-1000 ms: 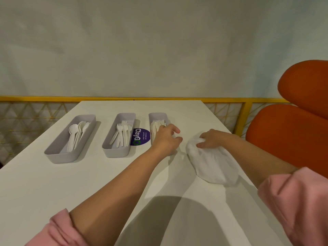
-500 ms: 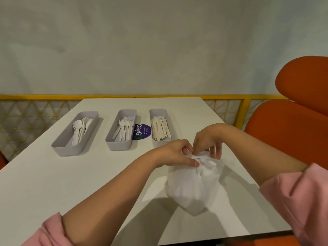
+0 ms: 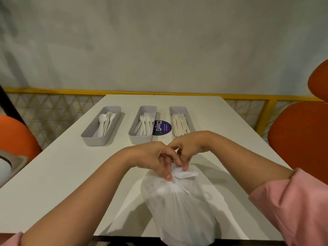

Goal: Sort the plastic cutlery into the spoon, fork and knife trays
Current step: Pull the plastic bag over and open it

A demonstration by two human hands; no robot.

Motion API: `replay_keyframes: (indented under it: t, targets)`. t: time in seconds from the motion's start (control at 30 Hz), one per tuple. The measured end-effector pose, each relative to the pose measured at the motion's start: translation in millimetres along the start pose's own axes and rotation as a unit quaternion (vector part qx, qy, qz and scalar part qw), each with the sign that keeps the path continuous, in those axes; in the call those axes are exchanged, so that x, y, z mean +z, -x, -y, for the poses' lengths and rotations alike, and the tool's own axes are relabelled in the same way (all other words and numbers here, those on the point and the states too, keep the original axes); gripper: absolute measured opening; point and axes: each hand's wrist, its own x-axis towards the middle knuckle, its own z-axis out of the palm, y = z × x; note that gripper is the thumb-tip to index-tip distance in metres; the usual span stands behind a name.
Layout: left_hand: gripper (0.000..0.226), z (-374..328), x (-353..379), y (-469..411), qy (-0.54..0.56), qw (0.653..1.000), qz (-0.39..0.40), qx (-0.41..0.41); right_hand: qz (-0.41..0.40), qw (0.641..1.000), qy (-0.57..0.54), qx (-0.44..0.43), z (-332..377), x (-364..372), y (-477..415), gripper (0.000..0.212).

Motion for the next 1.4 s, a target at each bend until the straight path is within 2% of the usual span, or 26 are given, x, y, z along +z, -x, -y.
replay_keyframes:
  t: [0.1,0.2,0.33,0.43,0.63,0.7,0.77,0.9,1.03,1.13,1.2,1.27,1.33,1.4]
  targets:
    - [0.044,15,-1,11,-0.019,1.000,-0.004,-0.011,0.005,0.999,0.012,-0.043,14,1,-16,0.049]
    - [0.035,30,-5,14,-0.030,0.999,-0.037,-0.026,-0.008,0.998,0.043,-0.054,28,6,-31,0.046]
    - [0.017,51,-9,16,-0.075,0.991,-0.101,-0.046,-0.098,0.990,0.080,-0.065,41,9,-48,0.045]
    - [0.013,67,-13,17,-0.078,0.982,-0.158,-0.068,-0.164,0.982,0.056,-0.070,45,9,-57,0.048]
    - [0.008,99,-22,21,-0.079,0.954,-0.248,-0.147,-0.275,0.948,0.112,-0.115,45,14,-54,0.034]
    - [0.008,104,-24,22,-0.077,0.946,-0.268,-0.168,-0.270,0.947,0.125,-0.121,45,18,-54,0.031]
    - [0.007,106,-26,23,-0.084,0.940,-0.279,-0.180,-0.232,0.960,0.130,-0.092,44,23,-56,0.035]
    - [0.005,99,-25,24,-0.129,0.933,-0.293,-0.162,-0.184,0.966,0.177,-0.045,42,28,-64,0.044]
    - [0.009,90,-28,28,-0.134,0.926,-0.333,-0.114,-0.183,0.973,0.116,-0.076,45,28,-68,0.027]
    - [0.022,82,-32,31,-0.041,0.931,-0.349,-0.099,-0.177,0.979,0.049,-0.090,46,28,-64,0.016]
    - [0.022,76,-33,33,0.066,0.925,-0.364,-0.085,-0.161,0.983,0.011,-0.084,46,29,-62,0.020]
    - [0.014,74,-35,34,0.106,0.919,-0.372,-0.079,-0.152,0.985,-0.018,-0.080,46,29,-62,0.027]
    - [0.009,74,-34,35,0.119,0.926,-0.349,-0.079,-0.158,0.978,-0.075,-0.110,46,29,-61,0.031]
    - [0.021,78,-31,37,0.159,0.937,-0.299,-0.083,-0.169,0.961,-0.148,-0.160,45,26,-59,0.033]
